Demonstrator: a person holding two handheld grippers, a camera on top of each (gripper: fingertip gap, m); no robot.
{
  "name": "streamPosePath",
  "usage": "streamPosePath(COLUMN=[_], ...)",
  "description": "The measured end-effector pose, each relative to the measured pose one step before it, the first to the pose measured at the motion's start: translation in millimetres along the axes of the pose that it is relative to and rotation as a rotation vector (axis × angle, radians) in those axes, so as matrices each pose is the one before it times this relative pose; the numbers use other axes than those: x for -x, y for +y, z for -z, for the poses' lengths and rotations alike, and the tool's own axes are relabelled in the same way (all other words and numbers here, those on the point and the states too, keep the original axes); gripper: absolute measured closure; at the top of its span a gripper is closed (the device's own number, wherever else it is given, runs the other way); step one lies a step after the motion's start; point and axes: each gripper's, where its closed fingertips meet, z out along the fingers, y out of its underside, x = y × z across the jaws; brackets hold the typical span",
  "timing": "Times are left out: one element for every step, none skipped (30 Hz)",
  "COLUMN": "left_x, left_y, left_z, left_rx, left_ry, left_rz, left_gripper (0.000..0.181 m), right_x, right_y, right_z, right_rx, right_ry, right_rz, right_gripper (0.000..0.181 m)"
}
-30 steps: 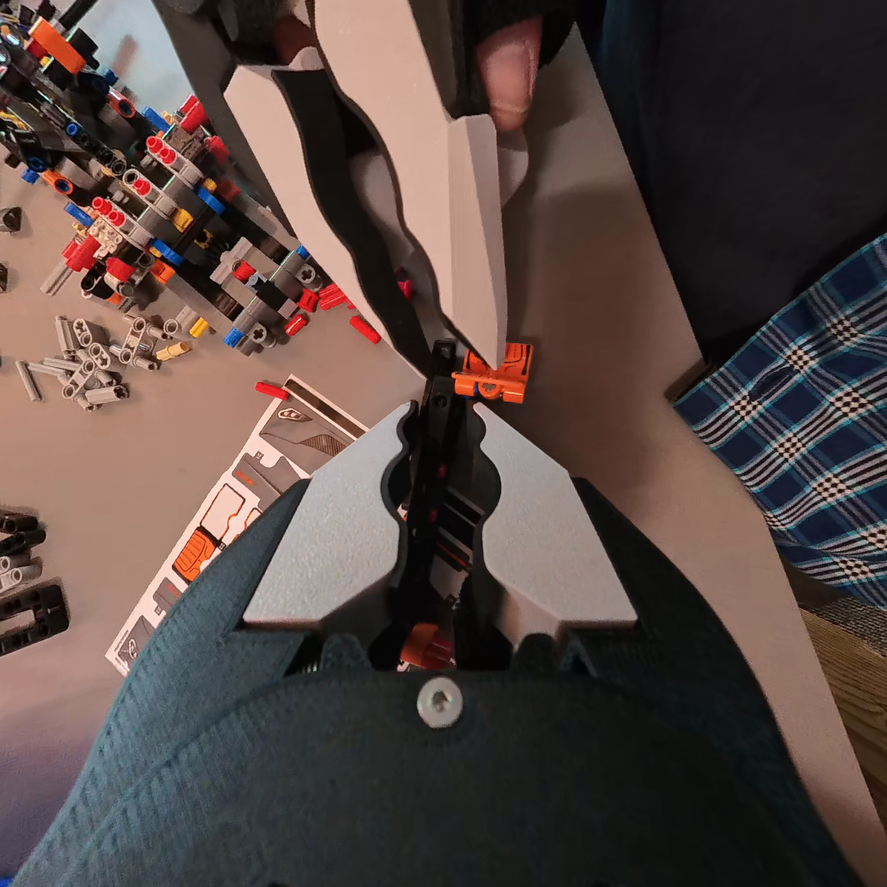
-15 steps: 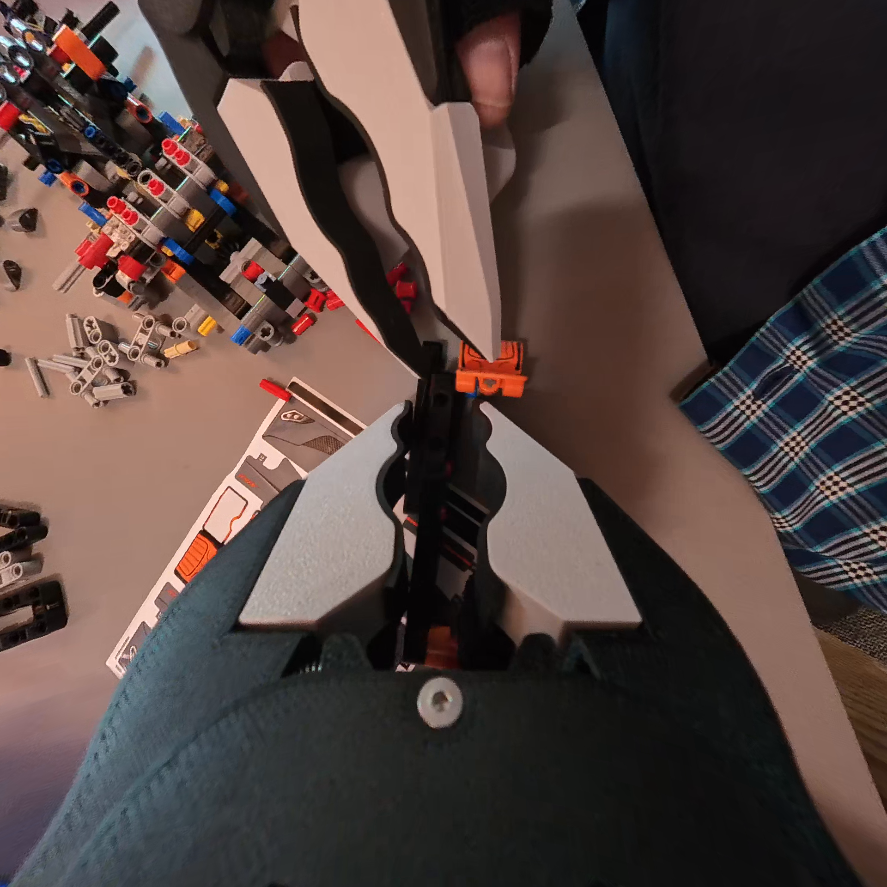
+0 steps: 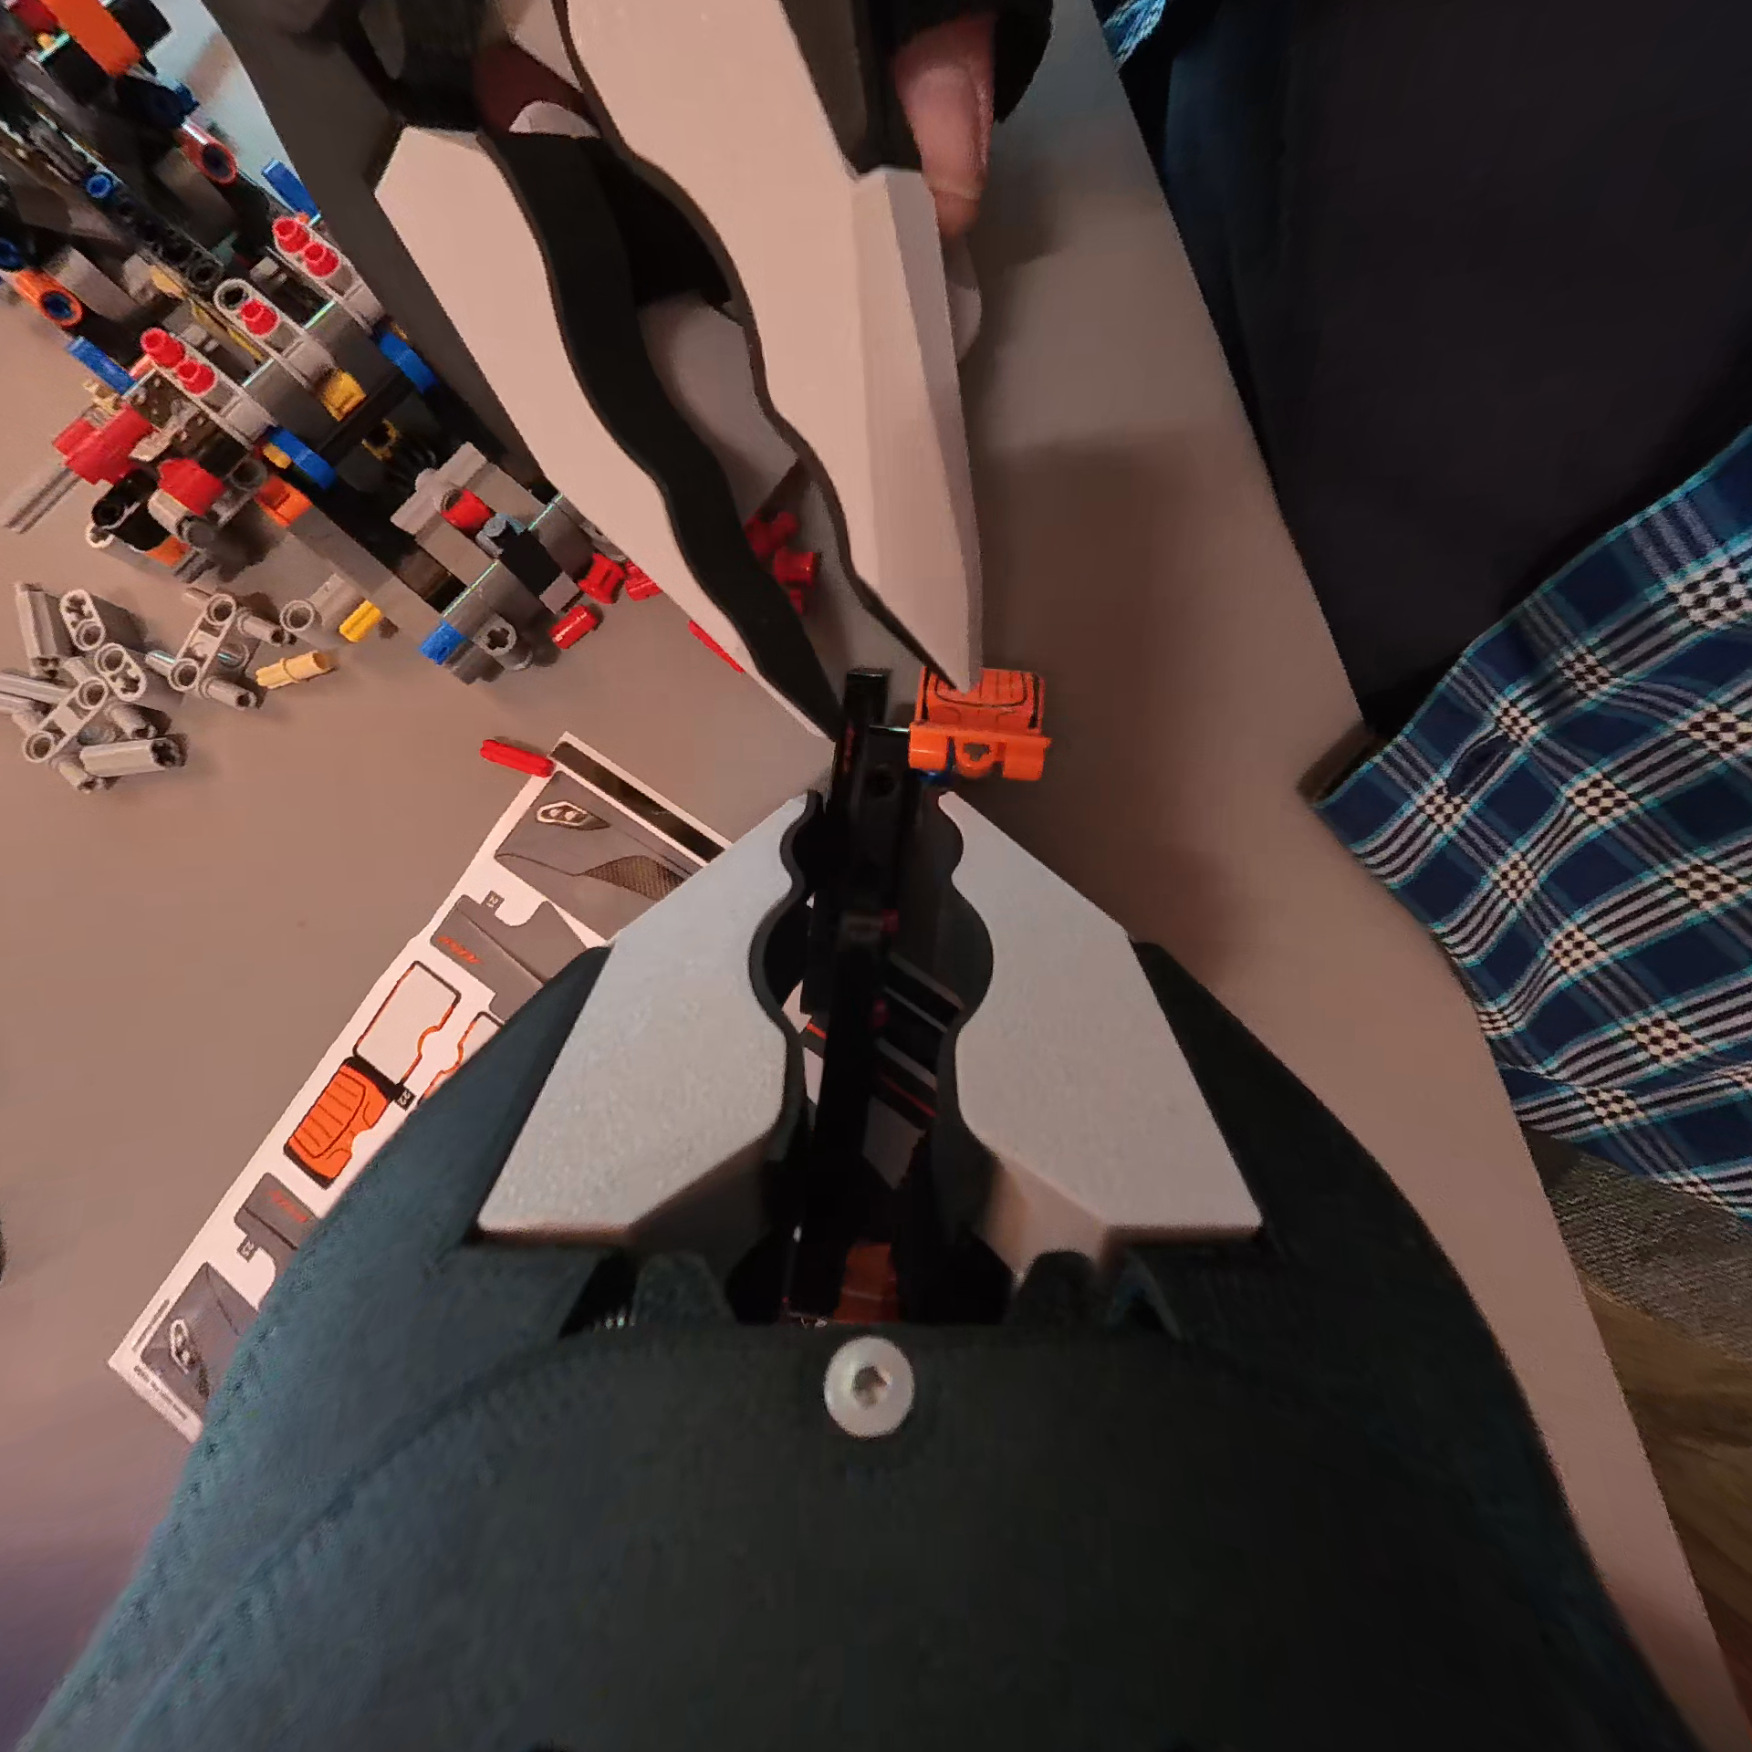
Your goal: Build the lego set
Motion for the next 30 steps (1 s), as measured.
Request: streamPosePath(left_x=[-0.04, 0.03, 0.06, -0.03, -0.06, 0.10, 0.09, 0.04, 0.01, 0.08, 0.09, 0.39, 0.55, 0.41, 0.67, 1.15, 0.90, 0.20, -0.04, -0.51, -0.45, -0.50, -0.30, -0.16, -0.22, -0.03, 0.05, -0.10, -0.29, -0.19], left_y=[-0.05, -0.01, -0.08, -0.18, -0.13, -0.08, -0.09, -0.07, 0.03, -0.14, -0.15, -0.14, -0.17, -0.19, -0.11, -0.10, -0.02, -0.09, -0.04, -0.02, 0.04, -0.08, 0.03, -0.01, -0.01, -0.03, 0.03, -0.12, -0.08, -0.08], left_z=[-0.04, -0.11, -0.06, -0.11, -0.09, -0.08, -0.07, -0.06, 0.01, 0.01, -0.08, 0.09, -0.06, 0.04, 0.11, 0.18, 0.17, 0.11, 0.14, -0.02, 0.04, 0.03, -0.01, 0.07, -0.01, -0.05, -0.10, -0.07, -0.15, -0.07], left_rx=[-0.0014, -0.0013, -0.0010, -0.0013, -0.0006, -0.0001, -0.0005, 0.0002, 0.0008, 0.0004, -0.0007, -0.0008, -0.0009, -0.0010, -0.0011, -0.0017, -0.0022, -0.0018, -0.0016, -0.0011, -0.0014, -0.0008, 0.0007, 0.0009, -0.0001, -0.0005, -0.0010, -0.0013, -0.0010, -0.0004], left_ry=[0.0045, 0.0023, 0.0022, 0.0020, 0.0017, 0.0014, 0.0008, 0.0000, -0.0011, -0.0013, -0.0017, -0.0043, -0.0057, -0.0040, -0.0054, -0.0100, -0.0100, -0.0061, -0.0040, -0.0007, 0.0002, 0.0012, 0.0016, 0.0010, 0.0014, 0.0016, 0.0013, 0.0016, 0.0019, 0.0021], left_rz=[0.0028, 0.0003, 0.0019, 0.0008, -0.0007, 0.0007, 0.0001, -0.0014, -0.0021, -0.0007, -0.0006, -0.0031, -0.0023, -0.0009, -0.0010, -0.0022, -0.0023, -0.0022, -0.0017, 0.0004, -0.0012, -0.0014, 0.0016, 0.0009, 0.0003, 0.0030, 0.0020, 0.0010, 0.0003, 0.0016], left_gripper=[0.161, 0.161, 0.161, 0.161, 0.161, 0.161, 0.161, 0.161, 0.161, 0.161, 0.162, 0.161, 0.160, 0.159, 0.158, 0.157, 0.156, 0.155, 0.155, 0.156, 0.157, 0.158, 0.159, 0.159, 0.159, 0.159, 0.160, 0.160, 0.161, 0.162], right_x=[-0.45, 0.21, 0.12, -0.45, 0.13, 0.28, -0.51, -0.76, 0.44, -0.14, -0.33, 0.01, -0.12, -0.07, 0.03, 0.18, 0.01, 0.31, 0.28, -0.25, -0.17, 0.11, -0.32, -0.05, 0.11, 0.06, -0.09, -0.04, 0.13, 0.20], right_y=[-0.24, 0.51, 0.35, 0.53, 0.81, 0.51, -0.06, 0.32, 0.67, -0.03, 0.09, 0.25, 0.03, 0.10, -0.08, -0.27, 0.01, 0.15, -0.13, 0.05, 0.17, -0.06, 0.09, 0.02, 0.06, -0.05, -0.23, 0.15, 0.00, 0.19], right_z=[0.50, 0.18, -0.12, -0.25, -0.57, -0.46, -0.33, -0.31, -0.37, -0.30, -0.17, -0.12, 0.02, 0.03, 0.06, 0.13, 0.03, 0.07, 0.21, -0.06, -0.20, -0.03, -0.05, -0.17, 0.06, 0.20, 0.09, 0.02, 0.00, 0.01], right_rx=[-0.0015, 0.0037, 0.0024, 0.0034, 0.0067, 0.0055, 0.0017, 0.0040, 0.0056, 0.0008, 0.0005, 0.0017, -0.0006, 0.0003, -0.0006, -0.0030, -0.0011, -0.0002, -0.0020, -0.0001, 0.0010, 0.0007, -0.0002, 0.0001, 0.0001, -0.0010, -0.0019, 0.0003, 0.0005, 0.0018], right_ry=[-0.0026, -0.0059, -0.0040, 0.0005, -0.0025, -0.0012, 0.0048, 0.0047, -0.0030, 0.0014, 0.0033, 0.0002, 0.0010, 0.0016, 0.0014, 0.0027, 0.0017, -0.0009, -0.0006, 0.0018, 0.0011, 0.0003, 0.0032, 0.0024, 0.0011, 0.0017, 0.0038, 0.0050, 0.0057, 0.0081], right_rz=[-0.0029, -0.0044, -0.0041, -0.0024, -0.0008, 0.0021, 0.0033, 0.0002, 0.0001, 0.0013, 0.0008, 0.0002, 0.0005, 0.0008, 0.0026, 0.0045, 0.0023, 0.0012, 0.0023, -0.0009, -0.0010, 0.0012, 0.0004, 0.0007, 0.0013, 0.0010, 0.0013, 0.0021, 0.0036, 0.0066], right_gripper=[0.158, 0.158, 0.158, 0.157, 0.157, 0.157, 0.157, 0.156, 0.156, 0.156, 0.155, 0.155, 0.155, 0.155, 0.156, 0.156, 0.156, 0.156, 0.157, 0.157, 0.156, 0.156, 0.156, 0.156, 0.155, 0.155, 0.155, 0.154, 0.153, 0.152])
